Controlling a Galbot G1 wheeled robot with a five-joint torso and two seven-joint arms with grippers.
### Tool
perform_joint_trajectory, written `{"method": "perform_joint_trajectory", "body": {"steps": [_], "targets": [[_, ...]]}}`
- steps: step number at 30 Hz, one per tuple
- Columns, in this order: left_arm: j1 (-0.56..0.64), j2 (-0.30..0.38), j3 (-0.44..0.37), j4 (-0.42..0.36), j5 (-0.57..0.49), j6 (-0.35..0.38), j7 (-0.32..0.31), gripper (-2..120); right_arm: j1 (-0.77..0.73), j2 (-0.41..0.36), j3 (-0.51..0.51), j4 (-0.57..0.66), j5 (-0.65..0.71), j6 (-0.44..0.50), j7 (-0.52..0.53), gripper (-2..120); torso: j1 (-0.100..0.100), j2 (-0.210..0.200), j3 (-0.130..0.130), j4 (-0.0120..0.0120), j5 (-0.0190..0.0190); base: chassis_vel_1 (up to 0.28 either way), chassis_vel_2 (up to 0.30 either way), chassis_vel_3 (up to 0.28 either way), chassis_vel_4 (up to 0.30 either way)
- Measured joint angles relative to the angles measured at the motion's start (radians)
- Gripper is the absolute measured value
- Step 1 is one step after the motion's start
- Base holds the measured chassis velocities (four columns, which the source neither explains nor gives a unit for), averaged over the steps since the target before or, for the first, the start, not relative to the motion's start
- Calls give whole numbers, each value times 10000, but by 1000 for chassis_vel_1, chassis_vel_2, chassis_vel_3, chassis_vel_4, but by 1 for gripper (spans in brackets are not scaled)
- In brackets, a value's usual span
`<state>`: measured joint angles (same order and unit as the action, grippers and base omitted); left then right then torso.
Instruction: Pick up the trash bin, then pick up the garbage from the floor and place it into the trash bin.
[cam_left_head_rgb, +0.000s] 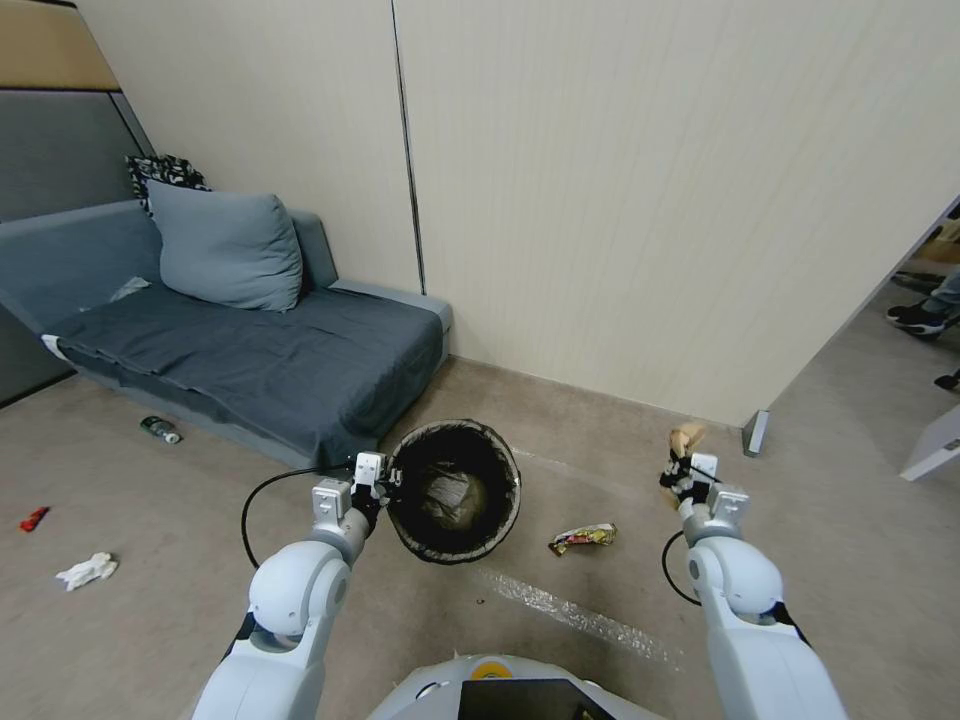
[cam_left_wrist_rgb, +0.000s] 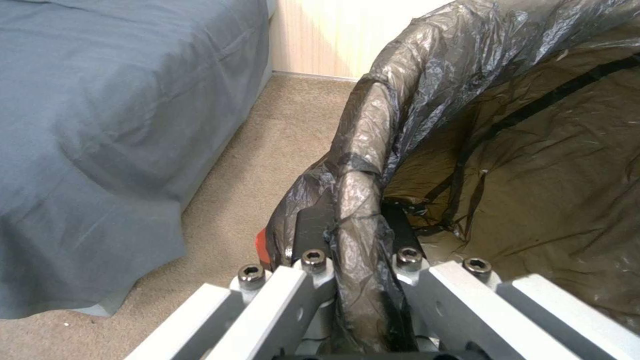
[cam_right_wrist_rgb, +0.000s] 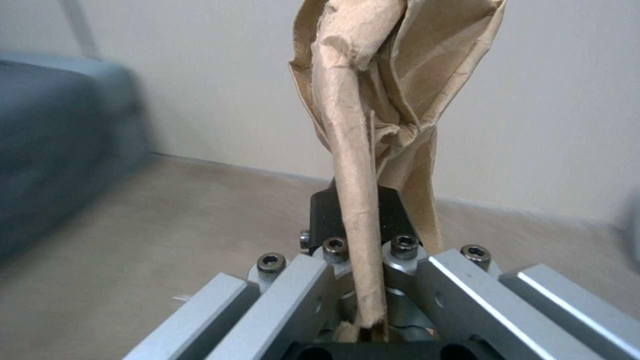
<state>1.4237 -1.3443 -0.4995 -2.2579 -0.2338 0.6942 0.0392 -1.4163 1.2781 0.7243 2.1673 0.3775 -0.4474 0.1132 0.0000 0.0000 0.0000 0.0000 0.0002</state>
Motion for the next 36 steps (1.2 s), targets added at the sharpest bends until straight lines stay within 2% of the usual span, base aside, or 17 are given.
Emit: {"method": "perform_joint_trajectory", "body": {"steps": [4, 5, 7, 10, 11, 14, 19, 22, 26, 29, 36], "targets": [[-7, 13, 33, 0, 11, 10, -3, 1, 0, -185, -95, 241, 184, -3, -281, 0, 0, 0, 0, 0, -4, 0, 0, 0, 0], [-29, 38, 98, 0, 18, 40, -8, 1, 34, -492, -234, 462, 438, 27, -721, 0, 0, 0, 0, 0, 0, 0, 0, 0, 0], [-58, 44, 141, 2, 27, 62, -14, 1, 109, -715, -448, 523, 667, 154, -872, 0, 0, 0, 0, -3, -5, 0, 0, 0, 0], [-133, 99, 191, 78, 53, 119, -56, 1, 614, -1502, -1598, 640, 1513, 371, -943, 0, 0, 0, 0, 1, -1, 0, 0, 0, 0], [-133, 99, 191, 78, 53, 119, -56, 1, 614, -1502, -1598, 640, 1513, 371, -943, 0, 0, 0, 0, 1, -1, 0, 0, 0, 0], [-175, 153, 234, 199, 108, 144, -82, 1, 1137, -2299, -2649, 821, 2047, 418, -942, 0, 0, 0, 0, 0, -1, 0, 0, 0, 0], [-163, 170, 272, 257, 135, 180, -100, 1, 1586, -2663, -3280, 1044, 2441, 402, -940, 0, 0, 0, 0, 1, -2, 0, 0, 0, 0], [-131, 172, 355, 365, 148, 237, -183, 1, 2131, -3018, -4079, 1356, 3081, 242, -827, 0, 0, 0, 0, 0, -2, 0, 0, 0, 0], [-132, 176, 387, 406, 148, 267, -203, 1, 2537, -3211, -4657, 1428, 3235, 179, -786, 0, 0, 0, 0, 0, -2, 0, 0, 0, 0], [-178, 193, 407, 511, 128, 311, -211, 1, 3149, -3526, -5449, 1555, 3552, 1, -732, 0, 0, 0, 0, 0, -2, 0, 0, 0, 0], [-256, 129, 415, 817, 95, 321, -217, 1, 3509, -3796, -5996, 1756, 4003, -107, -701, 0, 0, 0, 0, -1, -3, 0, 0, 0, 0]]}}
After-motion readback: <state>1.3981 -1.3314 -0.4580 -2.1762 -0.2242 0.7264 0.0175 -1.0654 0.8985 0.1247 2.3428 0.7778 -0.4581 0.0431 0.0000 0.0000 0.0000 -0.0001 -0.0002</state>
